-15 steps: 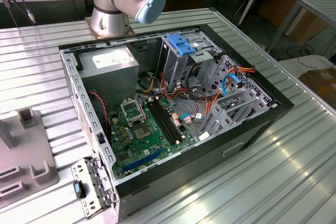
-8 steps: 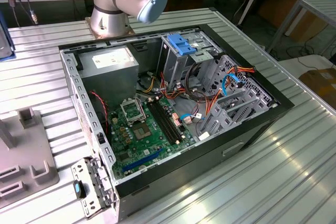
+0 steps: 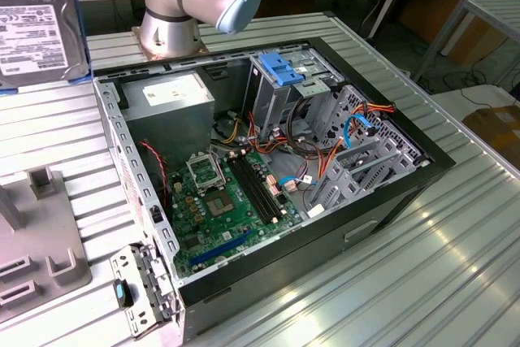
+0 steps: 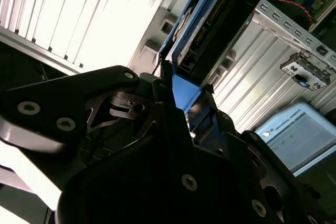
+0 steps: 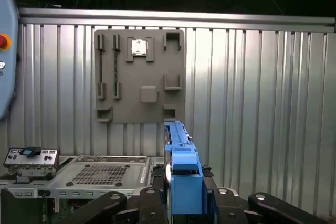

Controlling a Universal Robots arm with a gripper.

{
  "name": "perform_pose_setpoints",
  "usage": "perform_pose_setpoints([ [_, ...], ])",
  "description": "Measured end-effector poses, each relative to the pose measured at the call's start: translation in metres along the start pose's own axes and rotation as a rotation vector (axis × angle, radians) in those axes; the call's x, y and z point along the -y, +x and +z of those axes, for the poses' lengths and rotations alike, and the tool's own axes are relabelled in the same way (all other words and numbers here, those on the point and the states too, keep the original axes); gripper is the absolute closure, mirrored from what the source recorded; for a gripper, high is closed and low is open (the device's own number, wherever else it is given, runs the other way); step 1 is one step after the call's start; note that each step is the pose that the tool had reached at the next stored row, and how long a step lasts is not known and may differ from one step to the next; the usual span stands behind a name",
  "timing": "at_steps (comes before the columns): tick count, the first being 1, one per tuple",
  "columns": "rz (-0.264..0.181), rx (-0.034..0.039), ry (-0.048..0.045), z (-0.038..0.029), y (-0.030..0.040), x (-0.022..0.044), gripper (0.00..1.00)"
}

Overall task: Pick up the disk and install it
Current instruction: 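Pick up the disk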

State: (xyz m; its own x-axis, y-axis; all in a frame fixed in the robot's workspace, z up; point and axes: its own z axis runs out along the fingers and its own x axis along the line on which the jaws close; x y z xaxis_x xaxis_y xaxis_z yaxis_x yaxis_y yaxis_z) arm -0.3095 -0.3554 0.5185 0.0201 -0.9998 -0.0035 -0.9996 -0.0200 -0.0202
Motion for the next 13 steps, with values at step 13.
perform_pose_setpoints([
  [13,0.0,0.0001,0.0,0.003,0.002,0.0961,0.63],
])
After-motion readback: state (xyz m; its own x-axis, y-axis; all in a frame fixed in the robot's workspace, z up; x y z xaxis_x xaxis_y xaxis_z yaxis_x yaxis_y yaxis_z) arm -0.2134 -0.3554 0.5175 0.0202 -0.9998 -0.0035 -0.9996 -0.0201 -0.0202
